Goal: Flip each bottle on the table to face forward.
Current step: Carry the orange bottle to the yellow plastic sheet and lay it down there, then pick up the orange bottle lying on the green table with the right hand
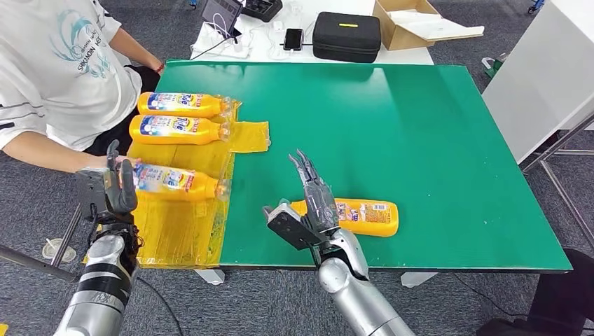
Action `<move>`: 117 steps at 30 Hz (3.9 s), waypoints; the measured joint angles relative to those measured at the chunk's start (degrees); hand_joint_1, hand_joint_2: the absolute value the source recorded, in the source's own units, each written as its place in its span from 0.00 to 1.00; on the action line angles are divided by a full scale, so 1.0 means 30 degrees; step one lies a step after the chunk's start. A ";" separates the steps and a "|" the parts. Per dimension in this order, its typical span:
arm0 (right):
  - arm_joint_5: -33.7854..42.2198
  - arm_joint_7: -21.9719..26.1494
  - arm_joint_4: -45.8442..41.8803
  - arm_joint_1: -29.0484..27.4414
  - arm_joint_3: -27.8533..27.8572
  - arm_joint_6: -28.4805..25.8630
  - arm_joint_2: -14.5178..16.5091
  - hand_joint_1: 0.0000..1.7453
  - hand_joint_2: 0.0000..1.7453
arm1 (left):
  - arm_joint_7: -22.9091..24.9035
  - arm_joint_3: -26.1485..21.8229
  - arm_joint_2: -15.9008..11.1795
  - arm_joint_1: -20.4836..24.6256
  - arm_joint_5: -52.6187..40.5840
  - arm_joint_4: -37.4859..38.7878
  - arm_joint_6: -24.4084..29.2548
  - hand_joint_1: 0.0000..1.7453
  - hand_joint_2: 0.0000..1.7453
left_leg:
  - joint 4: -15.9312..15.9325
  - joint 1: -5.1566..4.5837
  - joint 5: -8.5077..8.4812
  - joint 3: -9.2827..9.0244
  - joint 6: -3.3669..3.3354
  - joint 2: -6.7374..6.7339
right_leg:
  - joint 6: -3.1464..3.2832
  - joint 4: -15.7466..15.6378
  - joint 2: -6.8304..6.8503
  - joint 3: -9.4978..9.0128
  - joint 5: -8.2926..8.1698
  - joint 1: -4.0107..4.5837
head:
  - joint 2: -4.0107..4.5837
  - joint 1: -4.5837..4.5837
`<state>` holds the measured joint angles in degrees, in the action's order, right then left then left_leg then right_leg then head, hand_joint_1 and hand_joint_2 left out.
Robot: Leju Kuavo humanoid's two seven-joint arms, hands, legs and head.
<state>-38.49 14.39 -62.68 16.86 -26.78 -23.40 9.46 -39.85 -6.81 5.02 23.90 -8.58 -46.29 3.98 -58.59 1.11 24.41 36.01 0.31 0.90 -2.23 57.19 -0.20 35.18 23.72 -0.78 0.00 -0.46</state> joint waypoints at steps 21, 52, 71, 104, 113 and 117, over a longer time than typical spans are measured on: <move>-0.2233 -0.3640 -0.0510 -0.0213 0.0395 0.4798 -0.3508 0.00 1.00 | -0.0093 -0.1539 0.0707 -0.2493 -0.0480 -0.2559 0.0339 0.00 1.00 | -0.0002 -0.0007 0.0000 0.0010 -0.0003 0.0005 | -0.0002 -0.0004 0.0008 -0.0002 -0.0002 -0.0004 | -0.0003 0.0002; -0.1483 -0.5120 0.0332 0.2231 -0.1741 0.9753 -0.7537 0.00 1.00 | -0.0093 -0.1627 0.0905 -0.1499 -0.1023 -0.0342 0.0168 0.00 1.00 | -0.0007 -0.0010 -0.0002 0.0006 -0.0005 0.0008 | -0.0007 -0.0005 0.0009 -0.0008 -0.0007 -0.0007 | 0.0000 0.0000; -0.0227 -0.4944 0.0530 0.3062 -0.3555 1.0923 -0.9393 1.00 1.00 | -0.0093 -0.1627 0.0912 -0.0929 -0.0958 0.0867 -0.0104 0.00 1.00 | -0.0010 -0.0009 -0.0002 -0.0003 -0.0006 0.0013 | -0.0007 -0.0005 0.0010 -0.0021 -0.0007 -0.0005 | -0.0002 0.0000; -0.0716 0.2720 -0.4657 -0.2702 0.3615 -0.5241 -0.1674 1.00 1.00 | 0.3418 0.1894 0.2399 -0.2361 0.5249 -0.2273 -0.7698 0.00 1.00 | -0.0004 -0.0017 0.0001 0.0021 -0.0005 0.0008 | -0.0008 -0.0004 0.0009 0.0003 -0.0004 -0.0011 | -0.0002 -0.0004; -0.1176 0.7092 -0.2607 -0.2676 0.4683 -0.5395 -0.0399 1.00 1.00 | 0.4763 0.4190 0.2127 -0.2413 0.9865 -0.2412 -1.2704 0.00 1.00 | -0.0002 -0.0011 0.0001 0.0025 -0.0005 0.0008 | -0.0008 -0.0003 0.0009 0.0000 -0.0003 -0.0007 | 0.0000 0.0002; -0.0290 0.8247 -0.0316 -0.2262 0.4383 -0.5395 0.0601 1.00 1.00 | 0.4829 0.5673 0.1918 -0.2315 1.0903 -0.2388 -1.3562 0.00 1.00 | -0.0002 -0.0009 0.0000 0.0027 -0.0005 0.0008 | -0.0008 -0.0003 0.0009 0.0001 -0.0003 -0.0006 | 0.0000 0.0000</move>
<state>-39.36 39.14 -63.63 10.07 -13.63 -39.58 11.27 -25.36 10.21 10.78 16.95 24.13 -53.46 -36.71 -58.60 1.09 24.41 36.09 0.30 0.92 -2.25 57.18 -0.17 35.18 23.71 -0.80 0.00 -0.46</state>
